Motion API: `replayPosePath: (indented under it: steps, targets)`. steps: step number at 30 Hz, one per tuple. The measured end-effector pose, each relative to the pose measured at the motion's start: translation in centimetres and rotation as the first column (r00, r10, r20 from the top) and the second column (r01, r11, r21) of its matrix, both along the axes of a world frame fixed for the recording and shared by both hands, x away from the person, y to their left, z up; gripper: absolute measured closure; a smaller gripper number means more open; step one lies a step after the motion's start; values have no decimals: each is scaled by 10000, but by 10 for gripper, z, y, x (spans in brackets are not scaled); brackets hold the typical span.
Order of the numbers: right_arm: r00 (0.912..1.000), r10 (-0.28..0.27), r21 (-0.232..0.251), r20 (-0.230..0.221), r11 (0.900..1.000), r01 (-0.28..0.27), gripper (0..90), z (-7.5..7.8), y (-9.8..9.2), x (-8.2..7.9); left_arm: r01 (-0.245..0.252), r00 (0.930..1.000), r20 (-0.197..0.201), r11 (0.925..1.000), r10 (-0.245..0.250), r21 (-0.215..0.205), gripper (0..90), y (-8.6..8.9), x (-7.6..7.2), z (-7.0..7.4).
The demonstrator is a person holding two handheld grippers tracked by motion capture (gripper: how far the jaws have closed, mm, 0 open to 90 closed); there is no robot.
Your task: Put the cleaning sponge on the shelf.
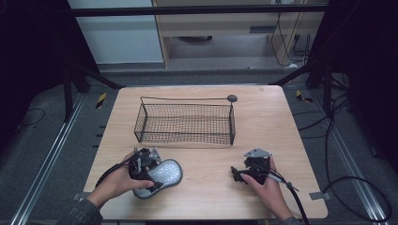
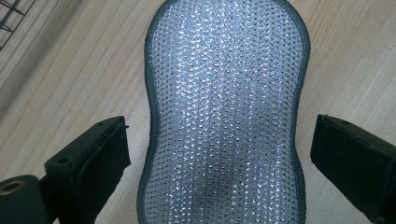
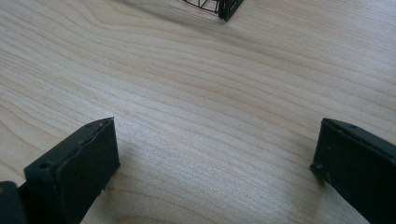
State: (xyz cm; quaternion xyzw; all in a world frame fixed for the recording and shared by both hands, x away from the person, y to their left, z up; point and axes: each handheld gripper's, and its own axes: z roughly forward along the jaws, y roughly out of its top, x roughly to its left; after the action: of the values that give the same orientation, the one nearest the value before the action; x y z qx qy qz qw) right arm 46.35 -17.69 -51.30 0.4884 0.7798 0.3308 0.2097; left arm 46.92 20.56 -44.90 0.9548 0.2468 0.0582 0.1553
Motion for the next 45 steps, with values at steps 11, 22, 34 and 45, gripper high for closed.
replayPosePath:
  steps: [11, 22, 34, 45]
  targets:
    - [10000, 10, 2, -7, 10000, -10, 4, 0, 0, 0, 238, 9994, -264, 9995, -232, 221, 38, -8, 2, -12]
    - [10000, 18, 8, 6, 10000, -18, 4, 0, 0, 0, 216, 9993, -303, 9996, -210, 207, 38, -7, 2, -18]
    - [10000, 44, 6, -4, 10000, -44, 4, 0, 0, 0, 131, 9988, -475, 9994, -116, 314, 31, -8, 8, -24]
    - [10000, 57, -3, -17, 10000, -57, 4, 0, 0, 0, -34, 9974, -713, 9999, 44, 136, 23, -5, 13, -29]
